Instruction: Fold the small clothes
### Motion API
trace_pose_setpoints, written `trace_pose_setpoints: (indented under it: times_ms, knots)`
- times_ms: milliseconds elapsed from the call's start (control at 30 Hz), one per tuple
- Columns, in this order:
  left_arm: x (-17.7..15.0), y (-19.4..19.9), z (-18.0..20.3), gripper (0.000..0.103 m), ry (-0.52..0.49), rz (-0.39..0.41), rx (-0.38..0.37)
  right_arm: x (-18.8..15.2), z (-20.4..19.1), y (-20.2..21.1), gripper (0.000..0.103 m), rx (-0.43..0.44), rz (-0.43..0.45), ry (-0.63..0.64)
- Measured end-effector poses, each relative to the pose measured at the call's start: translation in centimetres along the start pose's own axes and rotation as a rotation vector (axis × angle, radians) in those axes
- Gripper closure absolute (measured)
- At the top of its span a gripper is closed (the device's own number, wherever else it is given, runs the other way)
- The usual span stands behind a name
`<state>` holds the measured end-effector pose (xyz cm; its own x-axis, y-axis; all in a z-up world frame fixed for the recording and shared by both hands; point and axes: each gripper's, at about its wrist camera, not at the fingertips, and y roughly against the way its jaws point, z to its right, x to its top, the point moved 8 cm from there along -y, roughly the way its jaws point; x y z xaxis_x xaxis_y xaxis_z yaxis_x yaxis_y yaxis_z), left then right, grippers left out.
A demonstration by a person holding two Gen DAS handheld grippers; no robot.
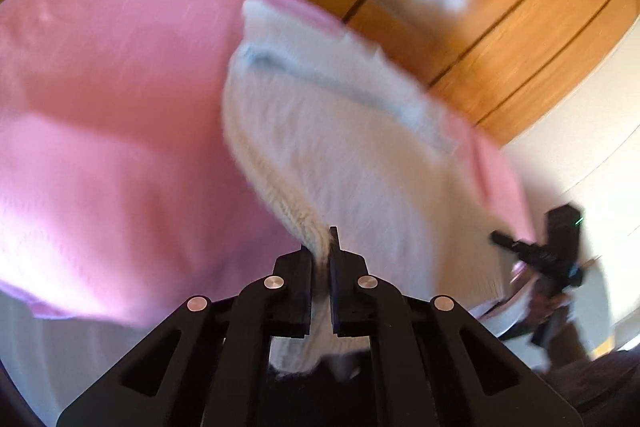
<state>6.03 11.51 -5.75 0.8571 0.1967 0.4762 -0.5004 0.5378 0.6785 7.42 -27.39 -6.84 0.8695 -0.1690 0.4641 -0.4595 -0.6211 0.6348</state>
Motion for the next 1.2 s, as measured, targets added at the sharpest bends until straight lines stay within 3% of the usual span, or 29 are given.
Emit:
trace_pose_setpoints:
  times_ms: [133, 467, 500, 533, 567, 633, 700, 800, 933, 1067, 1100, 1133, 1167, 1200]
  knots:
    - [4.6, -1.6, -0.1, 0.098, 0.047, 0.046, -0.027, 4.9, 1.4, -1.1, 0.092, -0.002, 0.103, -0.068]
    - [14.0, -10.5, -4.2, 0.098, 0.149, 0.009, 0.117, 12.6, 9.1, -5.3, 0.09, -0.09, 0.158, -0.318]
    - [14.9, -11.2, -5.1, 0.097, 0.183, 0.004, 0.145, 13.0, 10.2, -5.3, 0.081, -0.099, 0.163, -0.343]
    - [15.1, -11.3, -5.7, 0.087, 0.206, 0.001, 0.154, 13.2, 10.5, -5.2, 0.067, -0.099, 0.17, -0.349]
    - [15.5, -11.4, -6.1, 0.081, 0.231, 0.002, 0.15, 13.4, 10.5, -4.9, 0.061, -0.088, 0.182, -0.346]
    - [16.1, -10.3, -7.3, 0.056, 0.248, 0.047, 0.168, 13.4, 10.4, -3.9, 0.031, -0.071, 0.197, -0.337]
    - [15.8, -9.1, -8.0, 0.048, 0.23, 0.074, 0.186, 13.1, 10.3, -2.6, 0.023, -0.092, 0.212, -0.309]
    - [13.5, -7.8, -8.7, 0.04, 0.197, 0.055, 0.151, 11.1, 10.2, -1.4, 0.02, -0.157, 0.191, -0.228]
    - [9.5, -8.3, -8.5, 0.037, 0.132, -0.032, 0.112, 7.8, 10.1, -2.4, 0.022, -0.215, 0.11, -0.14]
    - [7.2, -9.1, -6.3, 0.041, 0.027, -0.042, 0.132, 6.8, 9.4, -5.2, 0.04, -0.292, 0.092, -0.068]
    - [6.6, -9.2, -6.0, 0.063, 0.018, -0.053, 0.131, 6.6, 9.1, -5.3, 0.053, -0.306, 0.089, -0.063]
    - [6.4, -9.6, -5.7, 0.076, 0.011, -0.072, 0.147, 6.8, 8.9, -5.5, 0.073, -0.316, 0.088, -0.06]
    - [6.3, -9.9, -5.7, 0.08, 0.001, -0.075, 0.158, 7.3, 8.4, -5.9, 0.084, -0.297, 0.088, -0.066]
    - [6.3, -9.9, -5.2, 0.085, -0.021, -0.063, 0.167, 7.5, 8.1, -5.8, 0.084, -0.297, 0.095, -0.068]
